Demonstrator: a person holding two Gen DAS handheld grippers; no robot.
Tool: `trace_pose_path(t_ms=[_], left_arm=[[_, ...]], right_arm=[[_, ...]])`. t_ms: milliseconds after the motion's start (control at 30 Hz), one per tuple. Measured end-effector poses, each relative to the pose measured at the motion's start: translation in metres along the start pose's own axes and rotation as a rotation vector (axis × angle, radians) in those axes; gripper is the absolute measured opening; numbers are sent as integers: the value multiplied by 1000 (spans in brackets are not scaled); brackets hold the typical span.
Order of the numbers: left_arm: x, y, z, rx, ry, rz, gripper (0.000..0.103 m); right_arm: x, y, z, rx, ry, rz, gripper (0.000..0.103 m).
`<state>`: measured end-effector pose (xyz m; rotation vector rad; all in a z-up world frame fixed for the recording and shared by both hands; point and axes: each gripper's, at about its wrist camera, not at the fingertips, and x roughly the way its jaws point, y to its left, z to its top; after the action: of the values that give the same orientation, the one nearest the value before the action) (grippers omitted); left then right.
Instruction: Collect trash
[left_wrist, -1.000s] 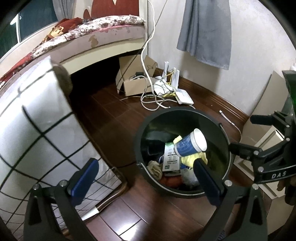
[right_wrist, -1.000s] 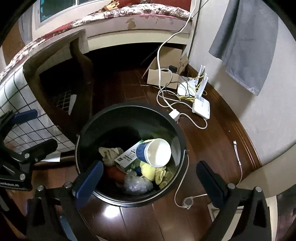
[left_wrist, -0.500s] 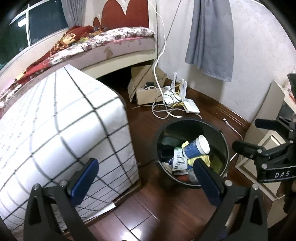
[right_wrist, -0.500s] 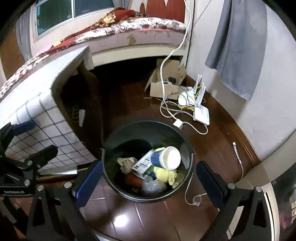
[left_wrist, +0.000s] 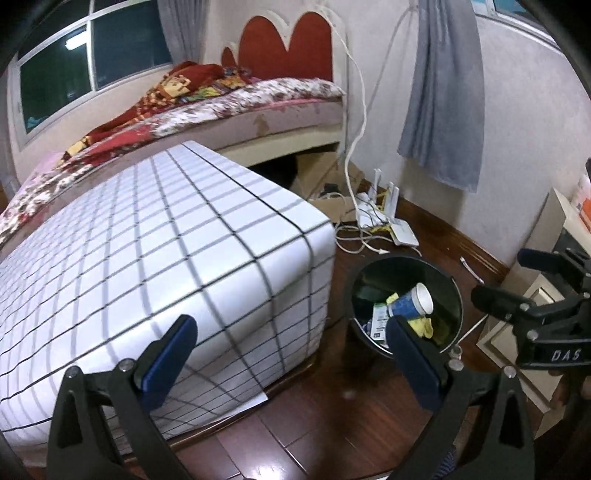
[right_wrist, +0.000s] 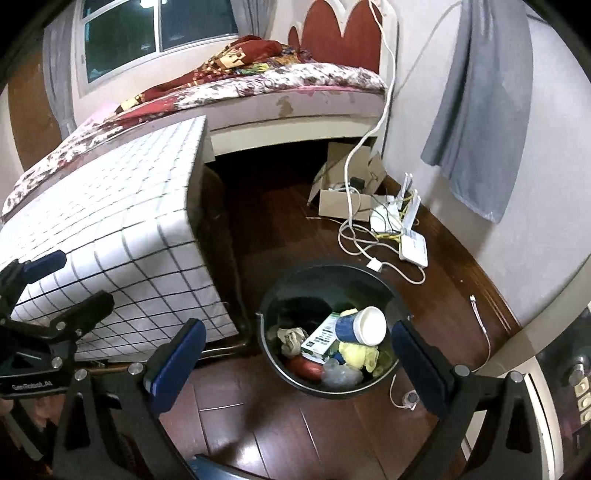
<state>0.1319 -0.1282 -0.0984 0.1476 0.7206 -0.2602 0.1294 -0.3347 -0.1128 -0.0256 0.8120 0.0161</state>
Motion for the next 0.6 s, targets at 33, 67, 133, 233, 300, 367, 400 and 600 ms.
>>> trace_pose_path(t_ms=[33,67,133,233,300,367,400,600], left_arm=[[-5,4,0,-5,-4,6,102],[-8,6,0,-8,-8,9,102],[-18,13,0,-18,-21,16,102],[-35,27,-1,-41,-39,28,102],[-46,36,-1,-55,-48,34,102],[-59,44,-1,-62,-58,39,102],[-67,47,-2,-64,-65,43,102],[-104,52,-8,-69,-97,60,102]], right_arm=[[-3,5,1,-7,-5,-1,102],[-6,12,3,-19,-11,-11,102],[-13,21,6,-30,-21,-20,102],[-27,35,11,-36,-44,-27,102],[-40,44,12,-42,-56,-33,102],[-56,52,13,-45,-73,-39,102],[-66,56,12,-50,-86,-41,102],[-102,79,5,-95,-104,-47,102]])
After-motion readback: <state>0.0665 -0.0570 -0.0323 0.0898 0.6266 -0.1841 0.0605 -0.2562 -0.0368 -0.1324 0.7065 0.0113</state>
